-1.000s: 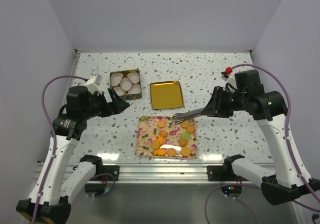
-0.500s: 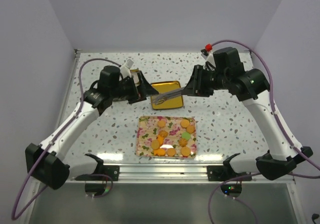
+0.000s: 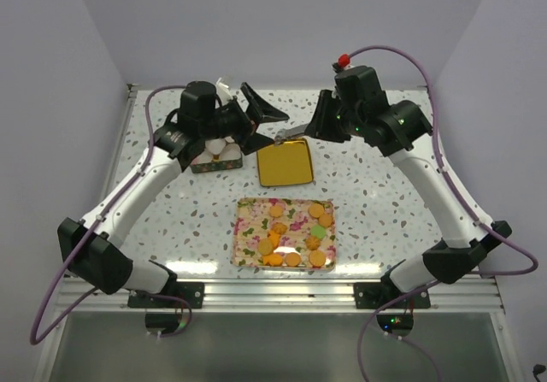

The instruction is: Pack the cookies

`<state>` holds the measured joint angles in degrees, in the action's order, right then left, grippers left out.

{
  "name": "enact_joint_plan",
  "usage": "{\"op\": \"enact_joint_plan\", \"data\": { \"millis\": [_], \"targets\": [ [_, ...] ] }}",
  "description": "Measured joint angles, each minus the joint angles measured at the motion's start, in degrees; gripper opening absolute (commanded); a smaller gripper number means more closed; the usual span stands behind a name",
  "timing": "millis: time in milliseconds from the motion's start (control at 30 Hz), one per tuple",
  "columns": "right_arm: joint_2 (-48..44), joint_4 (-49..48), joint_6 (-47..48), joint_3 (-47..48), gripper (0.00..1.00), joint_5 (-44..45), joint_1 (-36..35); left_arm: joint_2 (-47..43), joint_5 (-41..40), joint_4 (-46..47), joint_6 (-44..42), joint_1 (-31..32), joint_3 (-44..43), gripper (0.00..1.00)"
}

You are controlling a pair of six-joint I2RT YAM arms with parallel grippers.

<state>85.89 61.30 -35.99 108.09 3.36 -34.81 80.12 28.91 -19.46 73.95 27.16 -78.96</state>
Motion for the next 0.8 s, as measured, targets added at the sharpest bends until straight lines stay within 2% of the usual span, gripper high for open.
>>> {"op": "enact_joint_plan", "data": {
  "millis": [267, 400, 733, 800],
  "targets": [
    [-0.92, -5.79, -0.04, -0.52, 0.29, 7.48, -5.14, 4.66, 0.98, 0.28, 6.84, 0.02, 0.09, 1.00],
    [-2.43, -9.51, 0.00, -3.61, 0.28, 9.18, -8.26, 7.41, 2.16, 3.96, 10.51, 0.02, 0.09, 1.00],
    [-2.82, -14.25, 1.07, -5.60, 0.28, 12.33, -12.92, 13.49, 5.22, 6.43, 13.75, -0.52, -0.94, 1.00],
    [-3.06, -14.78, 1.27, -6.25, 0.28, 12.76, -13.07, 13.86, 6.29, 6.91, 14.01, -1.07, -0.96, 0.81]
  ]
}}
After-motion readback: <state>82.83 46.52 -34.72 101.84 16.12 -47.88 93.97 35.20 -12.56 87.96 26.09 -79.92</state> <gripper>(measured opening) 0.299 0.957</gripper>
